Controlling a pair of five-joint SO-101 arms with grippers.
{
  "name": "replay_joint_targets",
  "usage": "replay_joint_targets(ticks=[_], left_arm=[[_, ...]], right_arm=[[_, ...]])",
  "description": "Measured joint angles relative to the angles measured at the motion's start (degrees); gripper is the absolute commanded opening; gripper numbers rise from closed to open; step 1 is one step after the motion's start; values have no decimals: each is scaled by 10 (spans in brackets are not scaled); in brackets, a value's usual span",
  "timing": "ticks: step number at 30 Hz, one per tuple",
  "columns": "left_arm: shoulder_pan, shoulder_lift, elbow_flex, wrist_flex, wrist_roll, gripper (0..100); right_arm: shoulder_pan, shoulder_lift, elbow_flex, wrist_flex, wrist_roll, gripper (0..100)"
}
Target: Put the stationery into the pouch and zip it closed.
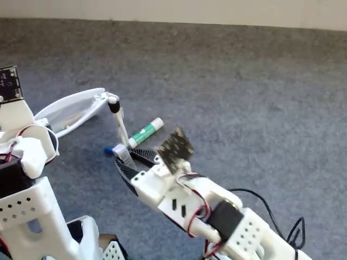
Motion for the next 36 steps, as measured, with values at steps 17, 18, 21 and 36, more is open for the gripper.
replay_joint_targets(ticks=[17,18,21,36], left_arm=[[7,0,0,0,0,8],[7,0,0,0,0,8],[7,0,0,0,0,8],[7,0,12,0,0,8]], right_arm=[[-37,-90,29,-258,47,4],[-37,-76,29,-286,47,4],[-37,-21,29,-360,50,4],[-18,379,-61,-716,50,4]])
